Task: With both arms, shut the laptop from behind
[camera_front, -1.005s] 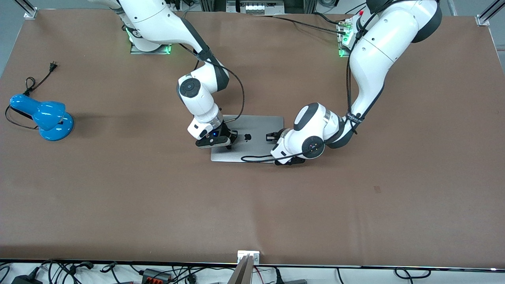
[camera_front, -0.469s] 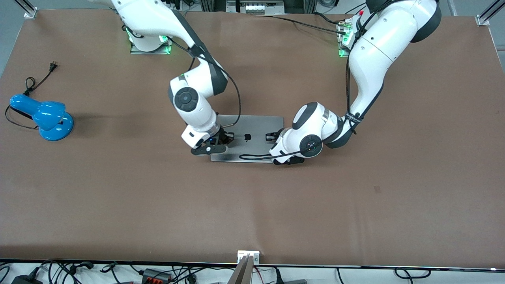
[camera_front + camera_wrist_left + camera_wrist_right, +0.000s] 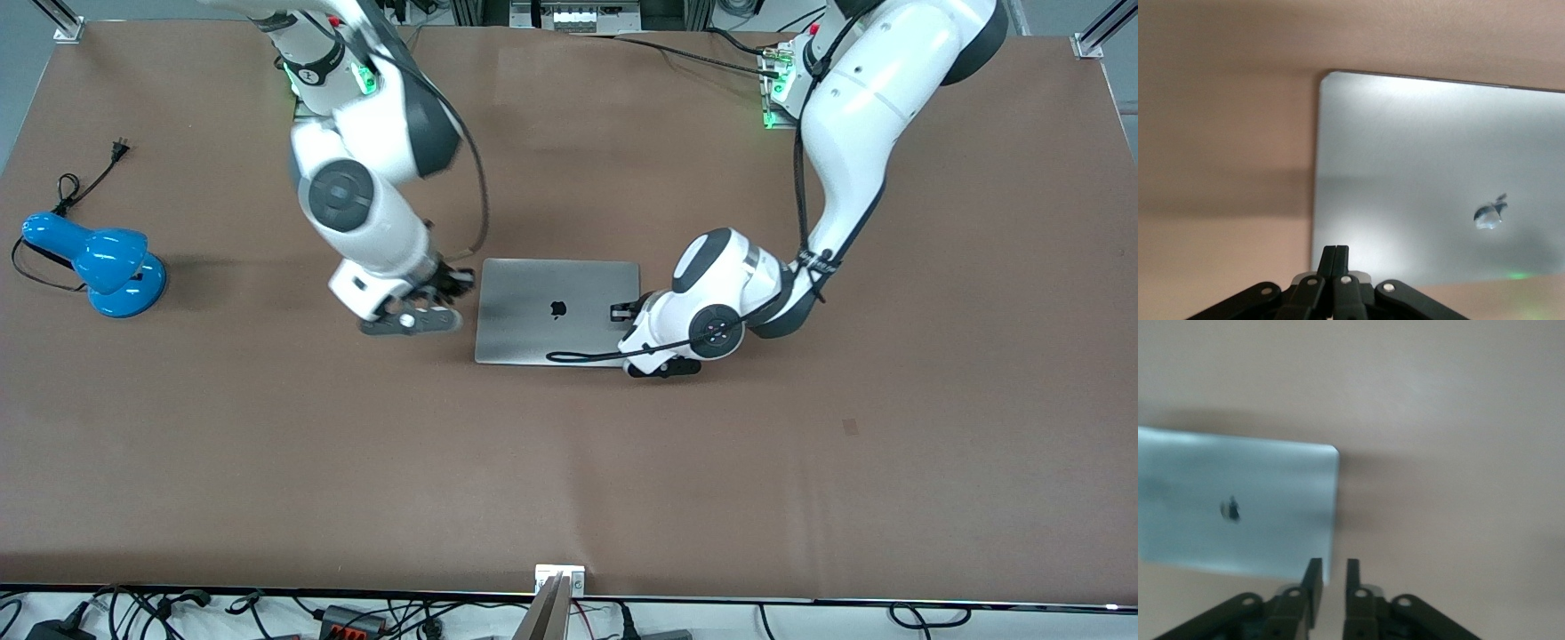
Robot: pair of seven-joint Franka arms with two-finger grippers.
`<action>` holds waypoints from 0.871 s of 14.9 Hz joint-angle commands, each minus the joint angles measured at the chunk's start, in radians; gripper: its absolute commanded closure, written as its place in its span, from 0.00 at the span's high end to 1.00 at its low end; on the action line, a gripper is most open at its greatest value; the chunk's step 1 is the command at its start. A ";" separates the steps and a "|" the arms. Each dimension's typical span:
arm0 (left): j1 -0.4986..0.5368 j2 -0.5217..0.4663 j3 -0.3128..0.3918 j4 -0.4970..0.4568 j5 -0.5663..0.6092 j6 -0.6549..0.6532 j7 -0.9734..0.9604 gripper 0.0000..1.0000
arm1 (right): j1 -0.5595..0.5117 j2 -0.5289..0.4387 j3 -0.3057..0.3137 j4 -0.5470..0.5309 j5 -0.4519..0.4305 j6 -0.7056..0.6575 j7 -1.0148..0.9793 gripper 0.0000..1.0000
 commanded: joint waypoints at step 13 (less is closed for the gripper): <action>0.278 -0.489 0.005 -0.008 0.044 -0.467 0.467 1.00 | -0.001 -0.151 -0.312 0.158 -0.092 -0.462 -0.254 1.00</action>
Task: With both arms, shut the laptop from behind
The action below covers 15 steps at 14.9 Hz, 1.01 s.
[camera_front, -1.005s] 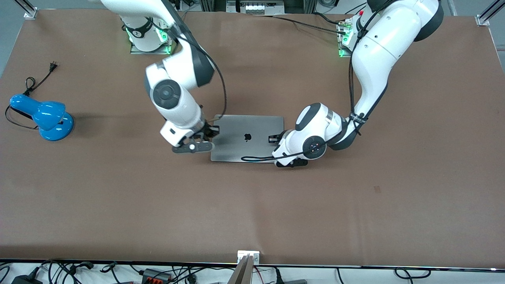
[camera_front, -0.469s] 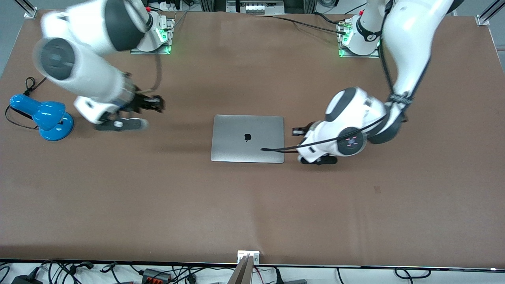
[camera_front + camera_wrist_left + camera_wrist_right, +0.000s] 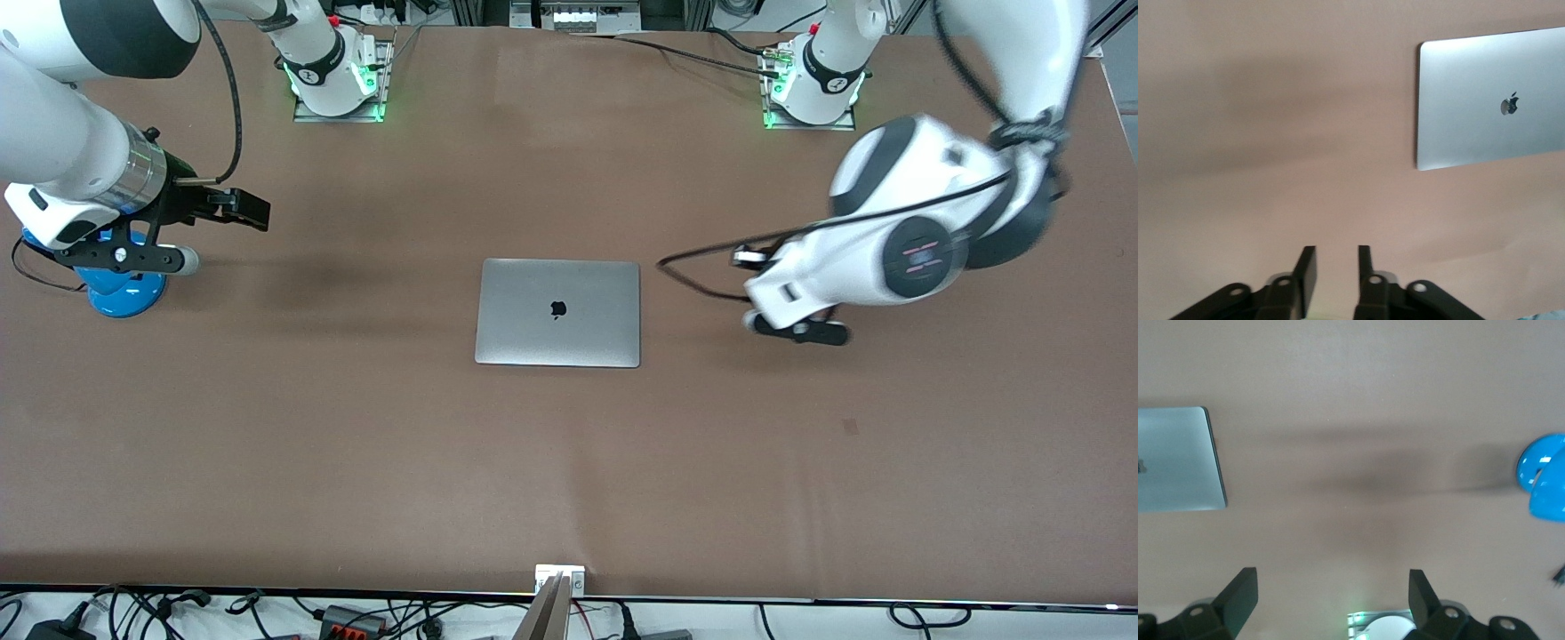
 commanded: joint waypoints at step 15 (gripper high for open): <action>0.155 -0.177 -0.084 0.111 0.281 -0.252 0.053 1.00 | -0.798 -0.124 0.674 -0.067 -0.027 -0.051 -0.139 1.00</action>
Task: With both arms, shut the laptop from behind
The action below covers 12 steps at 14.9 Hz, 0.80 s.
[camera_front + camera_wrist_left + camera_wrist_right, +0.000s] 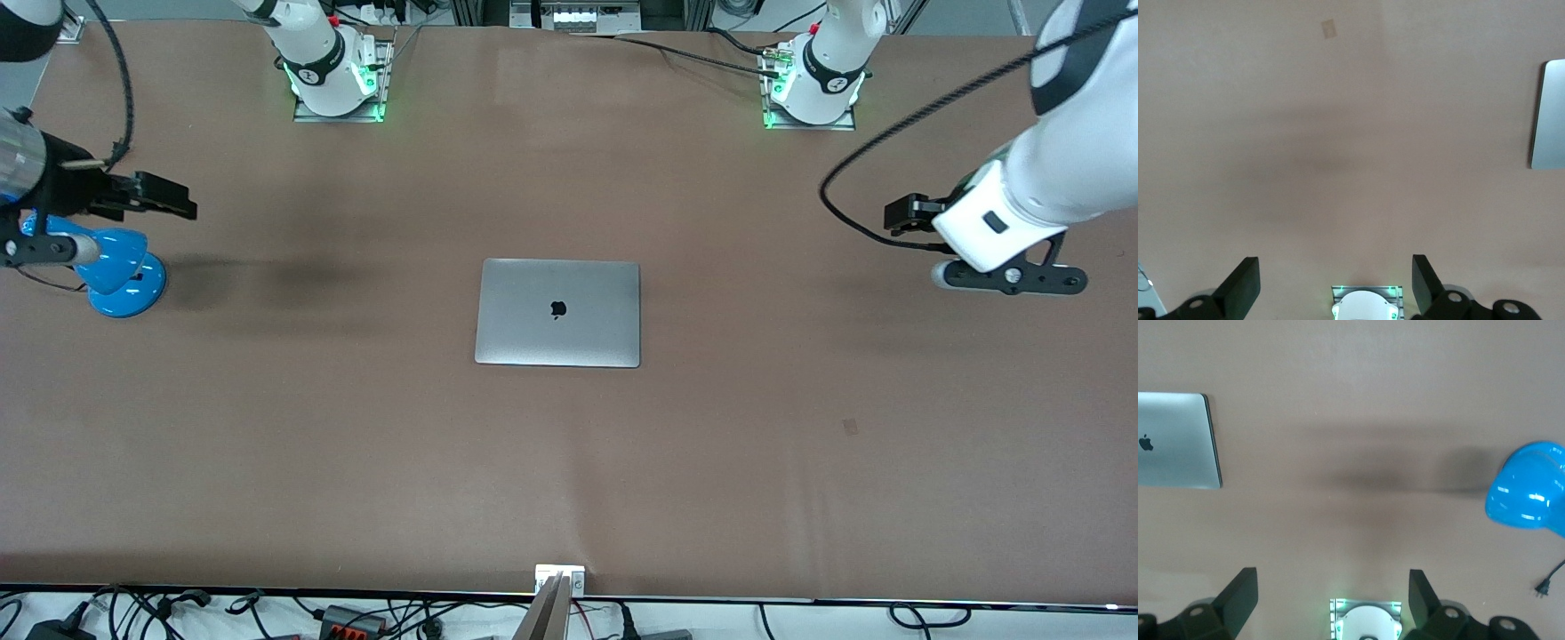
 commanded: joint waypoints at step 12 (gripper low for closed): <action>0.242 -0.450 -0.015 -0.529 -0.278 0.299 0.156 1.00 | 0.006 -0.154 -0.005 -0.238 -0.086 0.321 -0.014 1.00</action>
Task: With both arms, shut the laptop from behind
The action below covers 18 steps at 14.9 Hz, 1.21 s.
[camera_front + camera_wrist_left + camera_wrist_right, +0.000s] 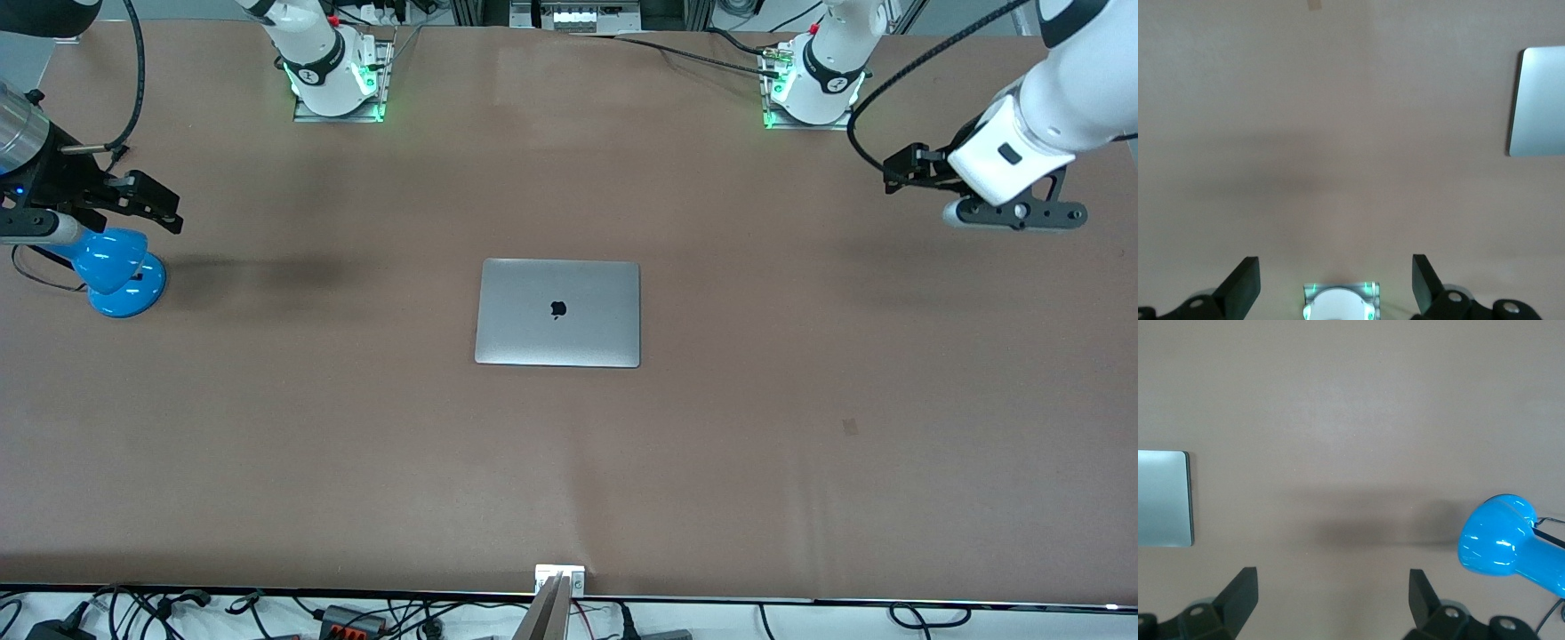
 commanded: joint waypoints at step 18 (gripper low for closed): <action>-0.295 0.051 0.289 0.101 0.078 -0.004 0.035 1.00 | 0.061 0.001 -0.055 0.005 -0.003 -0.060 -0.003 1.00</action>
